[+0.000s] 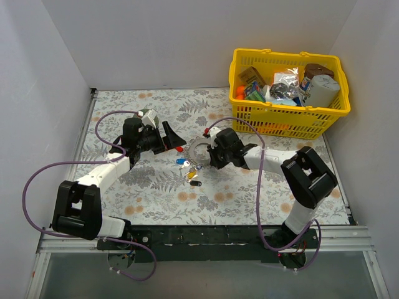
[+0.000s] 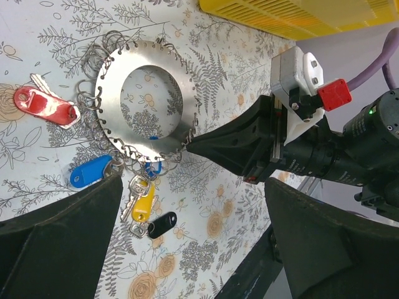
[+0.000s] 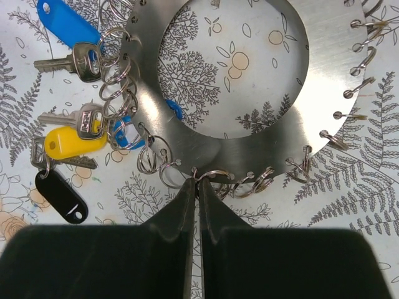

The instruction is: Put the keys on the keyring

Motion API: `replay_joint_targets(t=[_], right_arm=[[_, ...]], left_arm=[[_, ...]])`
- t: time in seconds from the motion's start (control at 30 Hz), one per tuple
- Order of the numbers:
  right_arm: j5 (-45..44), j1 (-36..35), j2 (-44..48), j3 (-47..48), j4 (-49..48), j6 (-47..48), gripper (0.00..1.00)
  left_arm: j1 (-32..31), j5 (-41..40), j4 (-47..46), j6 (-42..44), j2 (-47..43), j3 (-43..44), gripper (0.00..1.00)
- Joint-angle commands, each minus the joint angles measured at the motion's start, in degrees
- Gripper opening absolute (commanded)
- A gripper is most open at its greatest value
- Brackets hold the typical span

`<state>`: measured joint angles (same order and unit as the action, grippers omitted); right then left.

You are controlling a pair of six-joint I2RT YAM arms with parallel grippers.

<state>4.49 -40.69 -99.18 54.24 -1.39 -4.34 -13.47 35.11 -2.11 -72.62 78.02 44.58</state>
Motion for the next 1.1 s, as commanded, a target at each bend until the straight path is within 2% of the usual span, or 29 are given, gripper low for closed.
replay_joint_targets(t=[0.0,0.07,0.2,0.3,0.47,0.53,0.57,0.67,0.77,0.9,1.07], right_arm=[[4.9,1.1,2.8,1.3,0.6,-1.1,0.05],[8.0,2.4,3.0,0.5,-0.5,-2.7,0.05],[20.8,8.1,2.4,-1.5,-5.3,-5.9,0.06],[27.0,10.4,1.0,-1.9,-6.7,-7.3,0.08],[34.3,14.3,-0.5,-4.2,-11.8,-12.8,0.18],[34.1,14.7,-1.2,-4.1,-11.5,-13.3,0.24],[33.1,14.8,-1.2,-4.0,-10.9,-13.1,0.32],[29.3,14.8,0.7,-4.5,-9.3,-12.3,0.43],[25.7,14.7,4.4,-5.2,-7.8,-11.0,0.50],[23.3,14.5,8.6,-6.1,-6.5,-9.2,0.52],[21.4,11.9,9.4,-4.8,-3.9,-7.8,0.52]], left_arm=[[-0.3,-0.1,0.5,0.8,-1.5,1.0,0.98],[-0.3,-0.1,0.5,0.8,-1.6,0.8,0.98],[-0.4,-0.2,0.5,0.9,-1.8,0.7,0.98],[-0.4,-0.1,0.5,0.9,-1.8,0.6,0.98],[-0.6,-0.2,0.5,1.1,-2.0,0.5,0.98],[-0.7,-0.3,0.4,1.1,-2.0,0.4,0.98],[-0.7,-0.3,0.4,1.2,-2.0,0.4,0.98],[-0.8,-0.4,0.4,1.2,-2.0,0.3,0.98],[-0.9,-0.6,0.4,1.3,-2.0,0.4,0.98],[-0.9,-0.5,0.3,1.1,-1.5,0.2,0.98],[-1.0,-0.5,0.1,1.1,-1.3,0.4,0.98]])
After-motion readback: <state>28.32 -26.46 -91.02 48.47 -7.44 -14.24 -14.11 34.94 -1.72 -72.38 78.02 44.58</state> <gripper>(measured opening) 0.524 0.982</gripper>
